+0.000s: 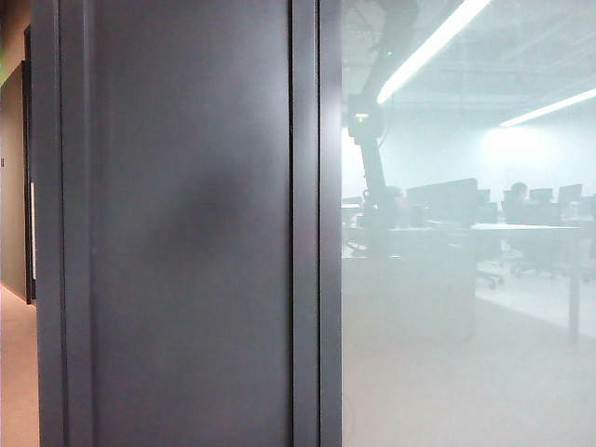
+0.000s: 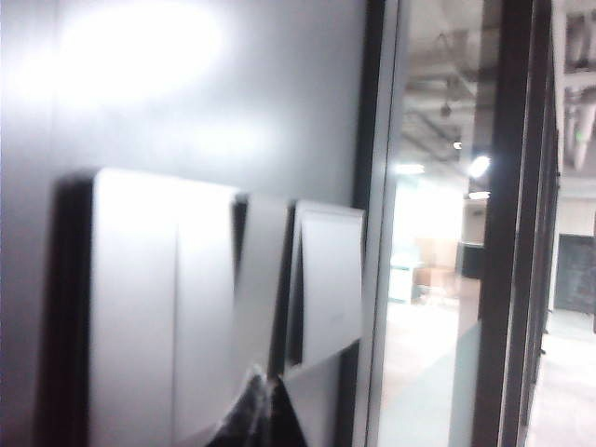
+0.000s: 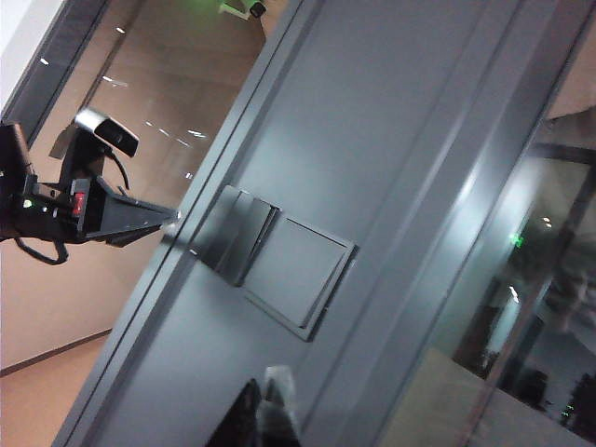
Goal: Raise the arm to find the leftmost switch on the wall and turn on the lights.
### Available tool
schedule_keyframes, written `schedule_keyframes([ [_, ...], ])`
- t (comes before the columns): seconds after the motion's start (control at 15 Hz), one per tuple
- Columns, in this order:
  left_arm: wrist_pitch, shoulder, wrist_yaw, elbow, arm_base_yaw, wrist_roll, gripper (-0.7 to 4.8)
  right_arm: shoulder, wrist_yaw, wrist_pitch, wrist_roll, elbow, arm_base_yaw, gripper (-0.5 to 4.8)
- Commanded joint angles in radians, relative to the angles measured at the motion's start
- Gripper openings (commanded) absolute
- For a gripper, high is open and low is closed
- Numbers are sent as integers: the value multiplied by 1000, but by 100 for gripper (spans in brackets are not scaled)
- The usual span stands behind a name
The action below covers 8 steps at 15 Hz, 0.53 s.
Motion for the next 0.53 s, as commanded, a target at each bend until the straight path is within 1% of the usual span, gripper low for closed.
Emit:
schedule_keyframes([
  [0.07,-83,-5,-34,5,-55,13,-5,-2,-2,10,16,4,0,-1],
  [0.13,-108,-6,-82,4,-78,57,-6,-2,-2,10,16,4,0,-1],
  [0.2,-153,-6,-156,4,-123,129,-6,3,-2,8,16,4,0,-1],
  [0.33,-194,-11,-233,4,-217,169,-5,3,-2,-2,16,4,-2,-1],
  [0.4,-231,-23,-311,4,-246,204,-5,3,-2,-2,16,4,-1,-1],
  [0.53,-309,-66,-502,4,-309,303,-6,10,-2,-14,16,4,-2,-1],
])
